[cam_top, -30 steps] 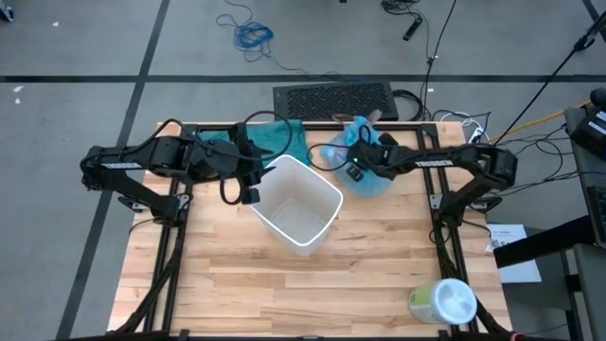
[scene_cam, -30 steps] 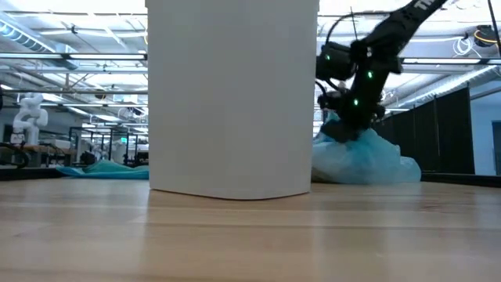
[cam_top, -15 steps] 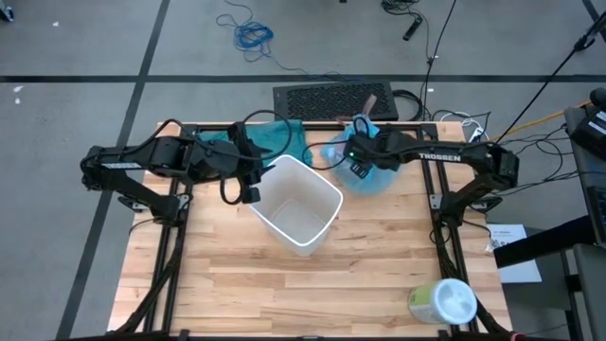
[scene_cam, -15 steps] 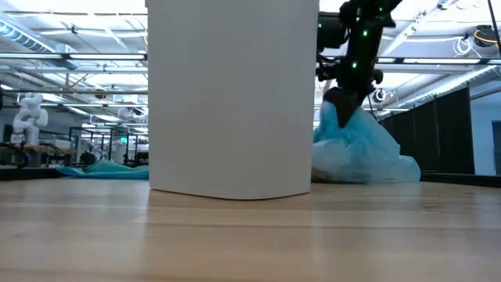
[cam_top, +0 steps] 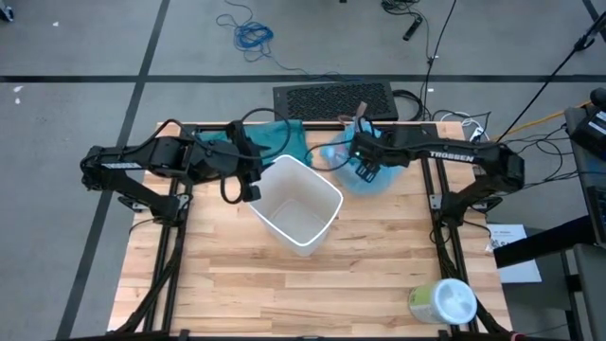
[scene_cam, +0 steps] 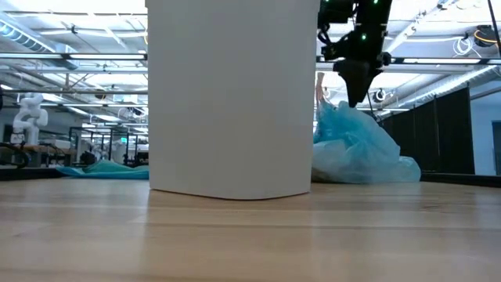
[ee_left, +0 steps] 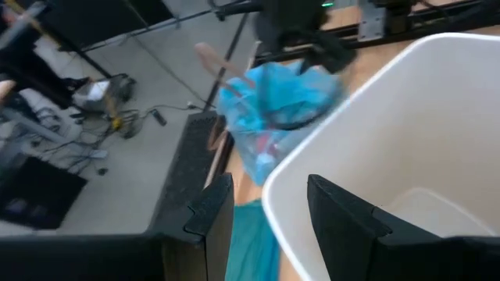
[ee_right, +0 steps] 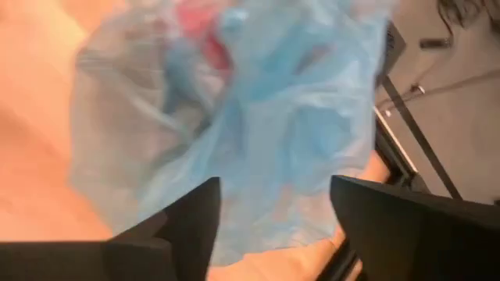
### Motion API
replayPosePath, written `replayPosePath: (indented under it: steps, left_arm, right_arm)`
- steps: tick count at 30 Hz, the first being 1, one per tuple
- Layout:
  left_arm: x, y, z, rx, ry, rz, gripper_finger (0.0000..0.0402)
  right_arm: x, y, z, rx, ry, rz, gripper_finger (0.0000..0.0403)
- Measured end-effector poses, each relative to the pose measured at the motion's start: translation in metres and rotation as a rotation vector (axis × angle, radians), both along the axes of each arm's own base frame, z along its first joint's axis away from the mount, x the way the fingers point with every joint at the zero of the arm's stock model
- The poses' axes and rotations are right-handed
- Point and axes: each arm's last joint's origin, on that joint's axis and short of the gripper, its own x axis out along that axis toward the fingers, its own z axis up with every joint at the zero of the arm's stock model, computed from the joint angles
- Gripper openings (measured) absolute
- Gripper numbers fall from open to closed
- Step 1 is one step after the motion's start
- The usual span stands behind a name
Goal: Place trash/remove bag and relplace
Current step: Remove the blue trash bag from the bin
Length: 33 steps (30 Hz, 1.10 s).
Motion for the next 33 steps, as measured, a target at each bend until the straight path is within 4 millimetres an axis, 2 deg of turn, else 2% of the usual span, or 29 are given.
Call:
replayPosePath:
  steps: [3,6,8,10,12,15,19,23,27,33]
  left_arm:
    - [-0.001,0.002,0.001,0.034,-0.004,0.05,0.016]
    - [-0.001,0.002,0.001,0.047,-0.01,0.08,0.0159]
    - [-0.001,0.003,0.001,0.046,-0.019,0.102,0.0153]
    - [-0.001,0.003,0.001,0.047,-0.023,0.113,0.0139]
    - [-0.002,0.003,0.001,0.038,-0.025,0.13,0.0119]
    - [-0.004,0.004,-0.001,0.041,-0.001,0.131,0.0075]
    - [-0.005,0.005,-0.002,0.043,0.015,0.137,0.001]
    - [-0.005,0.008,-0.002,0.041,0.016,0.146,0.0005]
    - [-0.005,0.01,-0.005,0.031,0.022,0.154,0.0002]
    - [-0.015,0.01,-0.013,0.009,-0.003,0.152,0.0001]
  right_arm:
    - [0.006,0.012,0.002,-0.011,-0.029,0.057,0.0152]
    - [0.016,0.022,0.003,-0.036,-0.105,0.113,0.0049]
    - [0.025,0.027,-0.002,-0.06,-0.17,0.152,0.0015]
    - [0.031,0.029,-0.012,-0.067,-0.233,0.171,0.0012]
    - [0.032,0.027,-0.03,-0.079,-0.271,0.168,0.0004]
    - [0.028,0.022,-0.063,-0.09,-0.316,0.128,0.0001]
    - [0.02,0.012,-0.099,-0.082,-0.468,0.076,0.0]
    - [0.008,0.0,-0.12,-0.084,-0.557,0.014,0.0]
    - [-0.01,-0.013,-0.137,-0.079,-0.518,-0.082,0.0]
    - [-0.029,-0.021,-0.153,-0.067,-0.47,-0.173,0.0]
